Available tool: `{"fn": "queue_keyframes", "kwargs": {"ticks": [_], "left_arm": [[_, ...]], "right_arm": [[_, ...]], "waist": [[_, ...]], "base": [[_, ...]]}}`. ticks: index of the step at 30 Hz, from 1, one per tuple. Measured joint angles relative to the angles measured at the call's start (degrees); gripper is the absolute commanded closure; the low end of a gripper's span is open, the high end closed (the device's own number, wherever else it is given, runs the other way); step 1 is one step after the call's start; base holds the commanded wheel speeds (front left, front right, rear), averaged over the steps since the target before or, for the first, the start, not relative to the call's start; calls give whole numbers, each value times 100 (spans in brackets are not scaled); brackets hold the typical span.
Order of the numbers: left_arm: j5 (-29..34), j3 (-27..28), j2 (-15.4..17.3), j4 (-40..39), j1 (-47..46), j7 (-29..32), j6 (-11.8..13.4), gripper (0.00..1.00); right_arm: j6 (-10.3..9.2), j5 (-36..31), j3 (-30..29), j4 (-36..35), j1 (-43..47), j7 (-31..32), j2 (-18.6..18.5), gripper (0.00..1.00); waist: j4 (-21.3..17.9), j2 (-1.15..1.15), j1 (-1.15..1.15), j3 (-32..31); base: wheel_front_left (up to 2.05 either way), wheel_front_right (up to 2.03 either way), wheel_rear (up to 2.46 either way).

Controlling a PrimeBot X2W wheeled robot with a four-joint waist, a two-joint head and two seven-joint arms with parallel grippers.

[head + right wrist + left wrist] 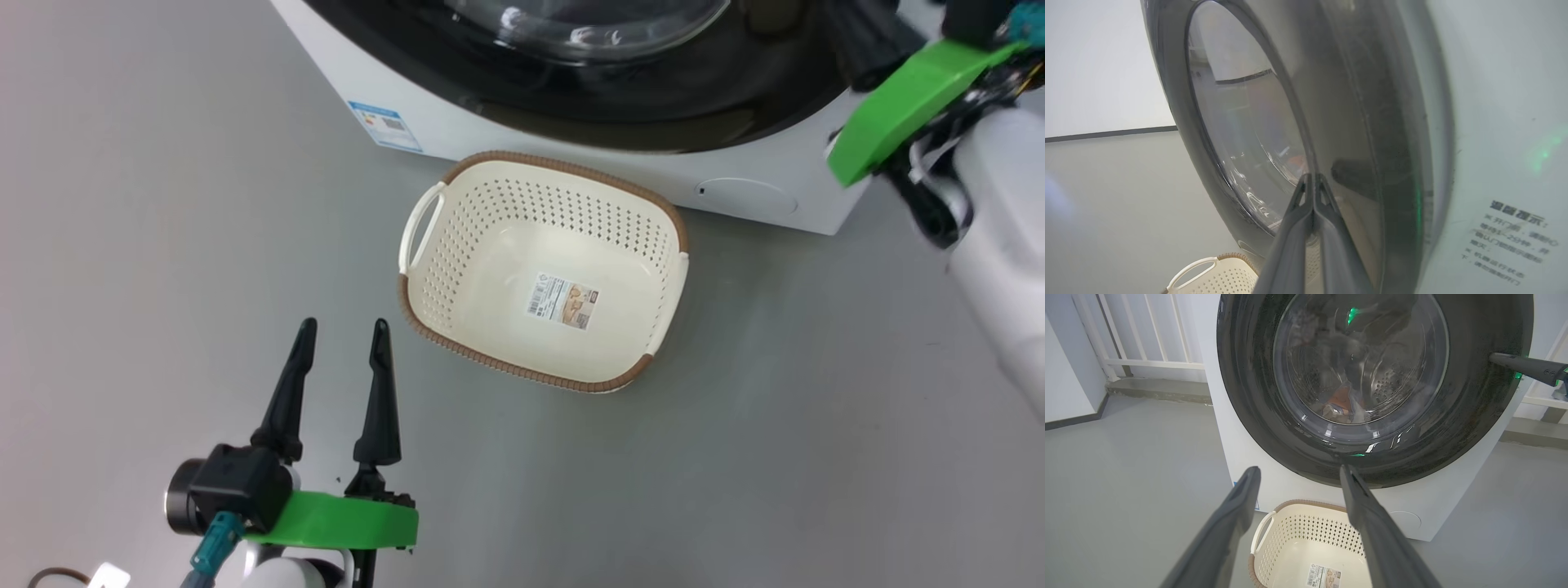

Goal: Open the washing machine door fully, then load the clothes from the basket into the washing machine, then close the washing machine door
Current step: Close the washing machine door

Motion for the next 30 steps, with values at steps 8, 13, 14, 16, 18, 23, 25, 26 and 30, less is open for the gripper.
{"fn": "queue_keyframes", "kwargs": {"ticks": [8, 13, 14, 16, 18, 23, 25, 26, 30], "left_arm": [[120, 54, 0, 58, 2, 0, -15, 0], [174, 157, 1, 114, 19, 0, -65, 0], [187, 172, 1, 122, 21, 0, -67, 0], [221, 191, 2, 144, 24, 0, -111, 0], [233, 204, 1, 187, 25, 0, -156, 0], [275, 223, 3, 320, 38, 0, -260, 0], [276, 230, 3, 364, 42, 0, -265, 0], [276, 240, 3, 382, 43, 0, -266, 0], [327, 299, 5, 461, 70, 0, -314, 0]], "right_arm": [[-1, -91, -283, -1233, 1137, 0, -187, 100], [-1, -490, -1257, -2095, 2169, 0, -356, 68], [-1, -581, -1421, -2206, 2347, 0, -338, 48], [-1, -702, -1718, -2362, 2666, 0, -272, 0], [-1, -780, -1978, -2483, 2967, 0, -186, 0], [-1, -1046, -2501, -2832, 3586, 0, 161, 0], [-1, -1131, -2706, -2975, 3840, 0, 287, 0], [-1, -1160, -2821, -3040, 3968, -1, 344, 0], [-1, -1346, -3209, -3203, 4493, 0, 521, 0]], "waist": [[-170, 0, -1, -221], [-339, 0, -1, -373], [-375, 0, -1, -394], [-450, 0, -1, -433], [-527, 0, -1, -479], [-727, 0, -1, -616], [-813, 0, -1, -677], [-859, 0, -1, -708], [-1047, 0, -1, -838]], "base": [[0, 0, 0], [0, 0, 0], [0, 0, 0], [0, 0, 0], [0, 0, 0], [0, 0, 0], [0, 0, 0], [0, 0, 0], [0, 0, 0]]}}
